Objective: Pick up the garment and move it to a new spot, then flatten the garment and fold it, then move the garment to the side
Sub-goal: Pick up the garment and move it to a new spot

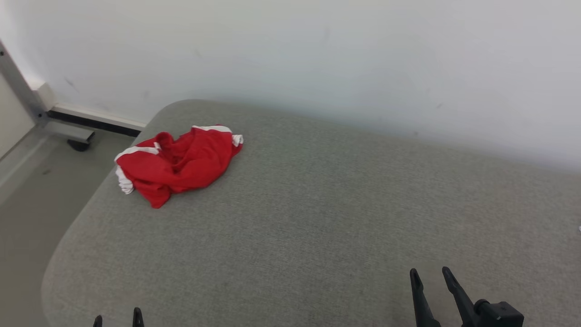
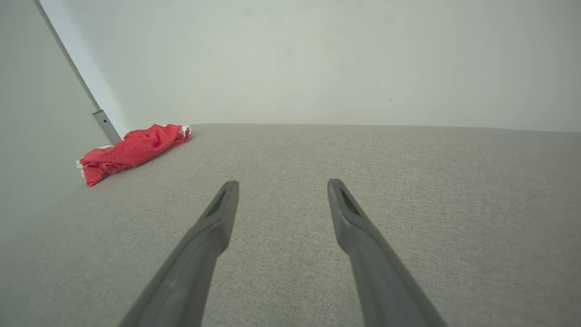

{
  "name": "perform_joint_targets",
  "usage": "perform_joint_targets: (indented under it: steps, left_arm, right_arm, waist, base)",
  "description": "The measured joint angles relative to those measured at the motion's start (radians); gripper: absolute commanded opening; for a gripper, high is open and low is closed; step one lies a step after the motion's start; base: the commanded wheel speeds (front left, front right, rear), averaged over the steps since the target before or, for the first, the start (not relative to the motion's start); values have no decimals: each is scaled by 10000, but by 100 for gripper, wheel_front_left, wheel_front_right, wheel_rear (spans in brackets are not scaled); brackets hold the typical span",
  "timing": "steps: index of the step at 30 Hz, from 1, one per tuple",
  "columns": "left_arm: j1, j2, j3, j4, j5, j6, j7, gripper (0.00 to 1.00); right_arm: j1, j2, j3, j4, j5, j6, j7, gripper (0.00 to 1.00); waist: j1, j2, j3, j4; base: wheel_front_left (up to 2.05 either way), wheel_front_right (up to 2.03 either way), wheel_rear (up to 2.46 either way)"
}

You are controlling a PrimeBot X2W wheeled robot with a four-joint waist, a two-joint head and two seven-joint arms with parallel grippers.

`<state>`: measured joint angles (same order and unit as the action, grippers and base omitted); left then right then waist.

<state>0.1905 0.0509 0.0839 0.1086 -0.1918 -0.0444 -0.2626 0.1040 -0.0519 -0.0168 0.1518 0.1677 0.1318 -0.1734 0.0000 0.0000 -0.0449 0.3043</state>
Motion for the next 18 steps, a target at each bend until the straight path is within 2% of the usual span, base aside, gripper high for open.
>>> perform_joint_targets:
  steps: [9, 18]
  left_arm:
    - [377, 4, 328, -136, 73, 12, 0, 100]
    - [559, 2, 481, -382, -17, 178, 0, 100]
  right_arm:
    - [-72, 6, 623, 209, 171, 0, -44, 100]
    - [-244, 8, 863, 316, 150, 2, -35, 100]
  waist:
    - [0, 0, -191, 1379]
    - [0, 0, -244, 1719]
  base:
    - [0, 0, 0]
    - [0, 0, 0]
